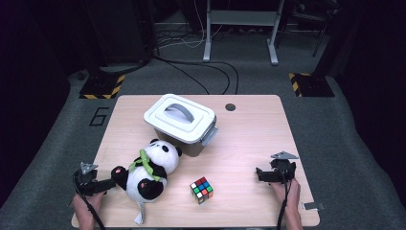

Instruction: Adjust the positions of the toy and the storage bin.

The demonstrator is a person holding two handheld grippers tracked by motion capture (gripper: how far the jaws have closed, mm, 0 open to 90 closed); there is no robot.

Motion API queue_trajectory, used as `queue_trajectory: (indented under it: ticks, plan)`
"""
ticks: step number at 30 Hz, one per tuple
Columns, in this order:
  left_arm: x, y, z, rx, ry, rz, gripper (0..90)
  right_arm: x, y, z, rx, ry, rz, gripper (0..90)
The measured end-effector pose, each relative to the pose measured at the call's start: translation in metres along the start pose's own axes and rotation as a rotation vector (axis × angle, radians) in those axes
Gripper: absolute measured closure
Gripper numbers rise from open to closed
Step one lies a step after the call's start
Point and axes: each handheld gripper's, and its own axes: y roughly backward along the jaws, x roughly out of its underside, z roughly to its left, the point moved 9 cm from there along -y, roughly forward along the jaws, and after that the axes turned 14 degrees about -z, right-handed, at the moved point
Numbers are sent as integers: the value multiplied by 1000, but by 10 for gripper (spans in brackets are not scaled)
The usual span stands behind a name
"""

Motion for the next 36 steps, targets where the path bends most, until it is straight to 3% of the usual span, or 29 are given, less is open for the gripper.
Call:
queue_trajectory:
  ticks: [10, 16, 22, 26, 36]
  plan:
    - [0, 0, 0, 2, -2, 1, 47, -6, 0, -1, -33, 8, 49, 0]
    - [0, 0, -1, 5, -1, 2, 50, -33, 10, 4, -65, -5, 28, 6]
    - [0, 0, 0, 3, -2, 1, 51, -47, 12, 14, -98, 1, 42, 8]
    - [0, 1, 0, 4, -10, 7, 54, -62, 15, 25, -151, 19, 40, 2]
    - [0, 1, 0, 6, -11, 6, 60, -95, 16, 45, -225, 57, 31, 7]
